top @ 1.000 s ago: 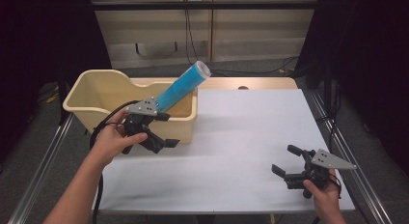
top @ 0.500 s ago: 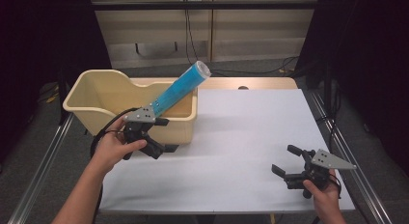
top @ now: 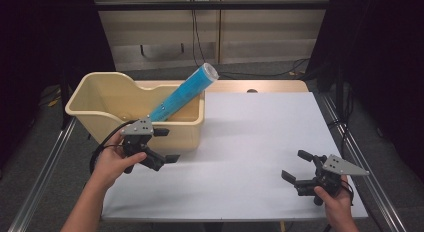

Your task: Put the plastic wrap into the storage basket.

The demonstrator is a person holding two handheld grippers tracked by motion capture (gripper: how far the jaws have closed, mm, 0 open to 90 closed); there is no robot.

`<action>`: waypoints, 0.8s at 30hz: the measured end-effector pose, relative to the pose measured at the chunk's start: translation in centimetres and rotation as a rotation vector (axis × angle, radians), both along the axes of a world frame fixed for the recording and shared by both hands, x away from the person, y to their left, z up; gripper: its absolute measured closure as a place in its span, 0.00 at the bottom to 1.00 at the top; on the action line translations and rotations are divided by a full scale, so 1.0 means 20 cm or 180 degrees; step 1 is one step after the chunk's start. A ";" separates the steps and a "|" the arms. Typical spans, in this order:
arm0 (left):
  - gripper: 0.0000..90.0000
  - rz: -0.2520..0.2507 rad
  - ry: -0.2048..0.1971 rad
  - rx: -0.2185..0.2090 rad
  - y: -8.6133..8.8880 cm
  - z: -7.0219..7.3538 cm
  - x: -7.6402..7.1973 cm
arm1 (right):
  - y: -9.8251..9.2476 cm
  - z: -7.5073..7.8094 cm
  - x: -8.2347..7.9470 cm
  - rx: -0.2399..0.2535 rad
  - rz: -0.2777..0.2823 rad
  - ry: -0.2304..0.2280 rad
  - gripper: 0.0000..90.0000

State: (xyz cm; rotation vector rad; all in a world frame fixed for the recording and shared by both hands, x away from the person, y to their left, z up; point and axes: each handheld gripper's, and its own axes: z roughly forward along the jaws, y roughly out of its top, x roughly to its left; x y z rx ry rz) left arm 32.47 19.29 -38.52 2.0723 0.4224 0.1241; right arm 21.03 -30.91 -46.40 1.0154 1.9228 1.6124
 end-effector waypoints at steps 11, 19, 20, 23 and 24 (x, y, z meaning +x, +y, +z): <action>0.05 0.0103 -0.0055 -0.0157 0.06 -0.08 -0.03 | 0.00 0.00 0.00 0.0002 -0.0007 -0.0012 0.03; 0.05 0.0153 -0.0053 -0.0241 0.08 -0.14 -0.05 | 0.00 0.00 0.00 -0.0001 -0.0006 -0.0015 0.02; 0.05 0.0144 -0.0055 -0.0255 0.08 -0.15 -0.06 | 0.00 0.00 0.00 -0.0003 -0.0008 -0.0015 0.02; 0.05 0.0165 -0.0050 -0.0270 0.09 -0.16 -0.06 | 0.00 0.00 0.00 -0.0006 0.0000 -0.0009 0.02; 0.05 0.0163 -0.0049 -0.0268 0.09 -0.17 -0.06 | 0.00 0.00 0.00 -0.0006 0.0003 -0.0012 0.03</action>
